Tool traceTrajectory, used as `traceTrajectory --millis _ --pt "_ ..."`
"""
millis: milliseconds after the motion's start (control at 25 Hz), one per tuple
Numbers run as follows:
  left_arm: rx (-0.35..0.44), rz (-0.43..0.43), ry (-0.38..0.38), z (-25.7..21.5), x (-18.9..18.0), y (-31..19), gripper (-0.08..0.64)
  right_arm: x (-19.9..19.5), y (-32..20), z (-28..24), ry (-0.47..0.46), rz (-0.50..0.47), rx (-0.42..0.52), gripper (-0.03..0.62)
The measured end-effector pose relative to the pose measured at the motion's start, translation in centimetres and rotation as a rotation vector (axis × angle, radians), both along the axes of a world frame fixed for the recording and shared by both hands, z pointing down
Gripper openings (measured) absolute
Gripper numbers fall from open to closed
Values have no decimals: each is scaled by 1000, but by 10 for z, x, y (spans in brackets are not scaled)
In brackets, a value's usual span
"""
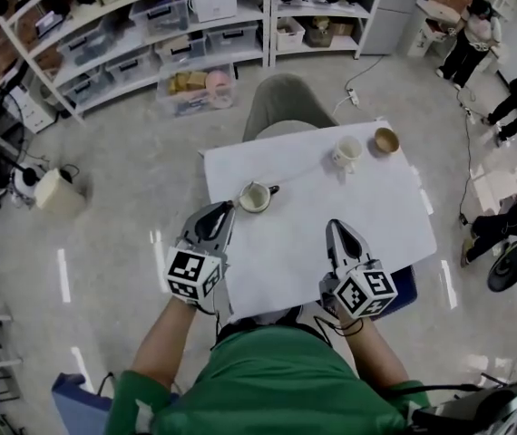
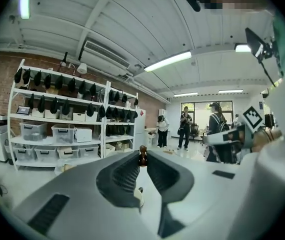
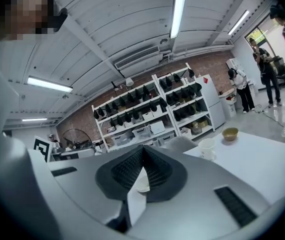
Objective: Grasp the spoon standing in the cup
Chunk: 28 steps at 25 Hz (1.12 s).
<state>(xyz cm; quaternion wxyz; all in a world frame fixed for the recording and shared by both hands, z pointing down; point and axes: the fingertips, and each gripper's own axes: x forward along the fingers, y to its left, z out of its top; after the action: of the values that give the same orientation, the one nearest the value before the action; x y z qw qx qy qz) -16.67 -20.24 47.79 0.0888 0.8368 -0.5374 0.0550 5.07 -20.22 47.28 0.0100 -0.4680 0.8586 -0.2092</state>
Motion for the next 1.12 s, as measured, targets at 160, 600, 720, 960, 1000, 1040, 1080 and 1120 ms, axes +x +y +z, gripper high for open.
traceTrajectory --millis 160,600,720,960,1000,1040,1080,1120 --pt "18 -7 70 -28 -1 10 57 -4 -3 -17 -10 -10 17 21" --pt "41 -18 250 -58 -7 29 57 -5 -16 -39 -32 -16 69 21" --pt "38 -21 315 -60 -13 30 57 -3 -18 -42 -24 -12 76 21" --pt "28 -17 380 -59 -8 26 57 14 -20 -39 1 13 86 21" --pt "29 -13 385 -59 -6 26 57 18 -19 -39 1 19 86 21" --pt "30 -9 390 -60 -6 26 57 20 -18 -39 0 24 87 21" --pt "32 -5 399 -61 -6 25 57 23 -18 -40 -1 28 91 21" --pt "36 -1 409 -63 -7 23 57 24 -18 -41 -3 32 97 21"
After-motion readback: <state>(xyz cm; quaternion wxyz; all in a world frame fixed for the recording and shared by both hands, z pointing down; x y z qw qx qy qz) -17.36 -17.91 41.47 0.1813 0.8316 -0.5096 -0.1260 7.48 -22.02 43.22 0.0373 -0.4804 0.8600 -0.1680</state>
